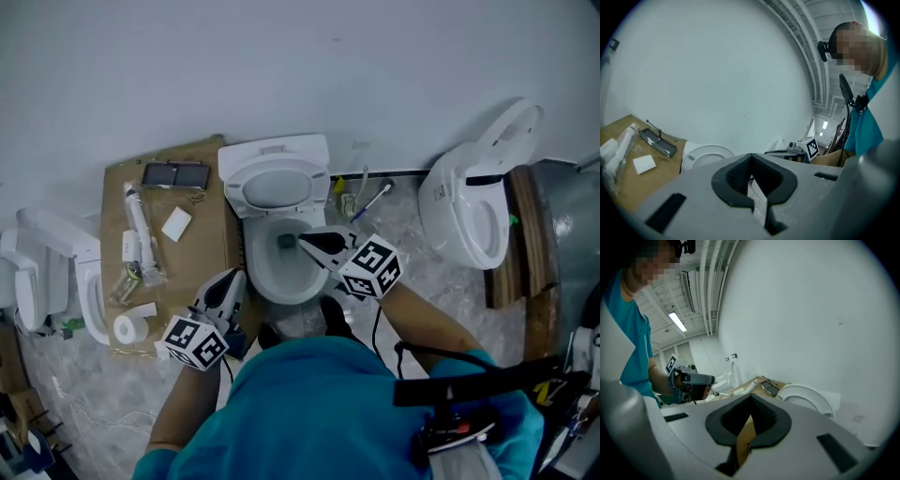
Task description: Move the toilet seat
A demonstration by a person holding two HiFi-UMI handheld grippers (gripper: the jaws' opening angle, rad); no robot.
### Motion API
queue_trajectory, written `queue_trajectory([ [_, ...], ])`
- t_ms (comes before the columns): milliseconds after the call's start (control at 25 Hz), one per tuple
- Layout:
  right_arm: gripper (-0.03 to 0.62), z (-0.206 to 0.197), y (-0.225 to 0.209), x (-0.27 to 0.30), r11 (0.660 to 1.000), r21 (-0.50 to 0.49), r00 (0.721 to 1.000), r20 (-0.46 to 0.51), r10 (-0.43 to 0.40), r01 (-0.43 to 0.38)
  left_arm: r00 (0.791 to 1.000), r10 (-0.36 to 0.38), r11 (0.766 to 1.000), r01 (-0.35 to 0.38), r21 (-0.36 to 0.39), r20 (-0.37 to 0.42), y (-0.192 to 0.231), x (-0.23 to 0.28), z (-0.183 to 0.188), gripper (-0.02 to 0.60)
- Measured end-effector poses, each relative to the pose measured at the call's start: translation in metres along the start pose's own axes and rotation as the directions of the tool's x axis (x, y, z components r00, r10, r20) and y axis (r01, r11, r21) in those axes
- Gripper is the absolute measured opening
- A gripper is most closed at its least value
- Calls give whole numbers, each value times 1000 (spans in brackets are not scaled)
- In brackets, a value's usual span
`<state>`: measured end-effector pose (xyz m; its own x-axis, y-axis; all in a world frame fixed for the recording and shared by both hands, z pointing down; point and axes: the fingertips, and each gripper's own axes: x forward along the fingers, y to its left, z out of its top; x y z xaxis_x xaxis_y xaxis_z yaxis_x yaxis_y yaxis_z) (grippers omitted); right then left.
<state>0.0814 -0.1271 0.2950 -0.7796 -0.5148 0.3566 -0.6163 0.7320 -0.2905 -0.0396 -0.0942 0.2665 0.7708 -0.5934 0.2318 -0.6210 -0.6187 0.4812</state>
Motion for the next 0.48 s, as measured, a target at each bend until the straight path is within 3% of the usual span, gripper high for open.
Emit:
queue_trajectory([
  [160, -2, 41, 18, -18, 999, -8, 995, 87, 39, -39, 1000, -14, 1000, 14, 25, 13, -15, -3, 22, -8],
  [480, -2, 99, 49, -54, 995, -72, 982, 171, 81, -70, 997, -43, 997, 39, 63, 63, -39, -9, 69, -9],
])
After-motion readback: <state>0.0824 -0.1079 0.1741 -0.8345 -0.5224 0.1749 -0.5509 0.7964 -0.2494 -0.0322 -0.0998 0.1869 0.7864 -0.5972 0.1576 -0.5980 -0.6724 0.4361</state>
